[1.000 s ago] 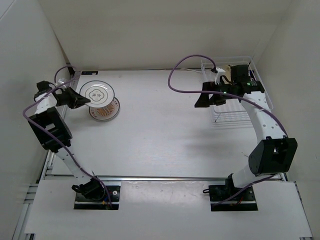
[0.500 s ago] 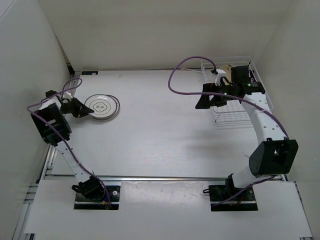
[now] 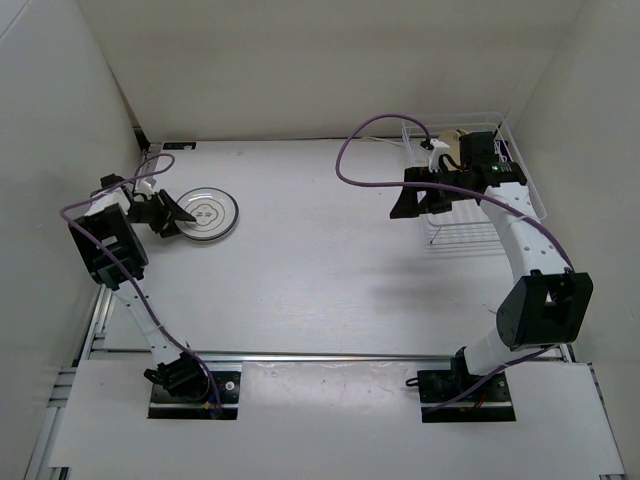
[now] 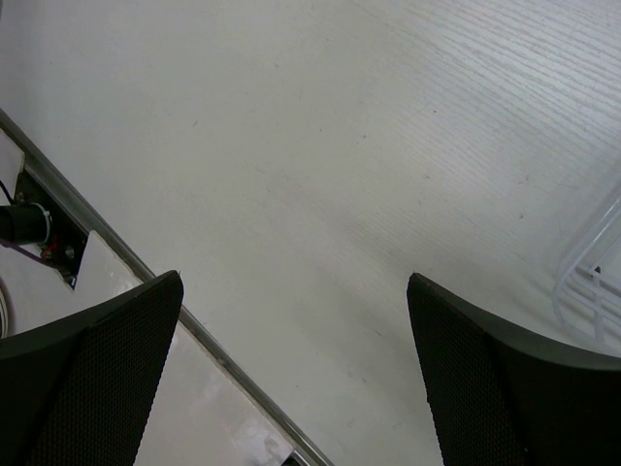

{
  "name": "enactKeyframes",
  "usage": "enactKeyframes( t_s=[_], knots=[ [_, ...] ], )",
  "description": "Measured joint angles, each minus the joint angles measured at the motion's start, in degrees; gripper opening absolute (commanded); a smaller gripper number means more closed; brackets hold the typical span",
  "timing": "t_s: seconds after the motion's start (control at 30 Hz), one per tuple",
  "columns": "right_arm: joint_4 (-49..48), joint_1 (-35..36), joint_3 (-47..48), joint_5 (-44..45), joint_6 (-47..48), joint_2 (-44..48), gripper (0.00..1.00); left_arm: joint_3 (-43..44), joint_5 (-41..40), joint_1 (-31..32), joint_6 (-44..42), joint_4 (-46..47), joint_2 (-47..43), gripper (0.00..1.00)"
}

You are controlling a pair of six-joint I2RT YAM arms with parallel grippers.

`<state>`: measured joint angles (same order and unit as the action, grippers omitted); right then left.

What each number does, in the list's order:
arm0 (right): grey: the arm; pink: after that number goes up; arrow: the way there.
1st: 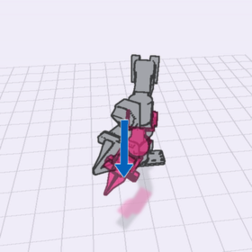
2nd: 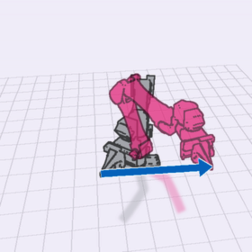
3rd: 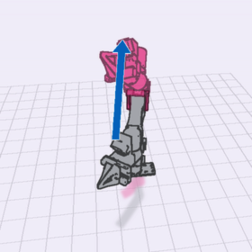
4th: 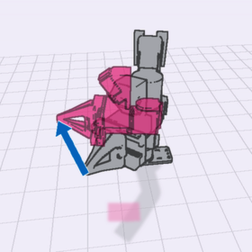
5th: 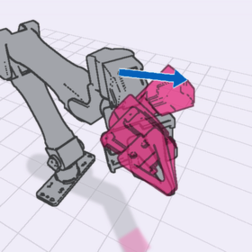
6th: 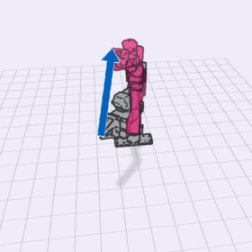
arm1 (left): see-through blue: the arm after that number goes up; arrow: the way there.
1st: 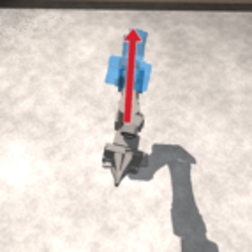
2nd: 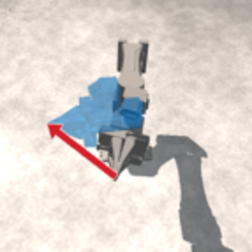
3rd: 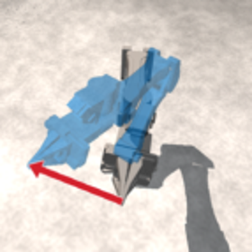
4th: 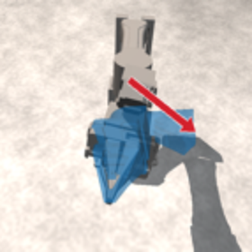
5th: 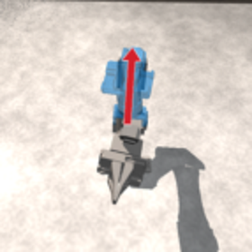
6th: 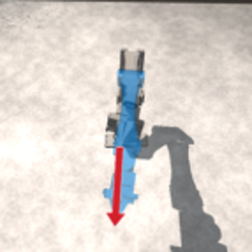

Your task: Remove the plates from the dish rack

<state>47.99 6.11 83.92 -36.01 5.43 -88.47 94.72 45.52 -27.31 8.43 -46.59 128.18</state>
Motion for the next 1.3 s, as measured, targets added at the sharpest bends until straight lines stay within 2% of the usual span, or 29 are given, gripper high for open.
enactKeyframes(
  t_s=[0.23,0.47,0.9,1.0,1.07,1.17,1.3],
  knots=[
    [0.0,0.0,0.0,-0.6,0.0,0.0,0.99,0.3,-4.6,1.6,-0.9,-1.5,-2.1,0.66],
    [-0.1,0.0,0.0,-1.9,0.0,0.0,0.99,0.3,-14.7,3.7,-1.6,-2.0,-6.1,0.72],
    [-0.2,0.0,-0.2,-1.6,0.0,0.0,0.99,1.4,-34.7,9.0,-3.4,-3.6,-8.5,0.71],
    [-2.0,-0.1,-0.2,4.7,-1.0,0.4,0.99,1.2,-38.1,9.3,-3.5,-4.0,-11.1,0.73],
    [-3.9,-0.2,-0.2,12.7,-1.9,0.8,0.99,0.8,-38.7,9.3,-3.5,-4.1,-14.9,0.73],
    [-6.4,-1.4,0.1,23.9,-1.9,0.8,0.99,0.5,-37.9,9.0,-3.5,-4.2,-23.5,0.73],
    [-7.2,-4.7,5.0,32.8,-0.7,-1.2,0.99,0.1,-35.5,9.7,-4.8,-2.6,-37.1,0.74]
  ],
)
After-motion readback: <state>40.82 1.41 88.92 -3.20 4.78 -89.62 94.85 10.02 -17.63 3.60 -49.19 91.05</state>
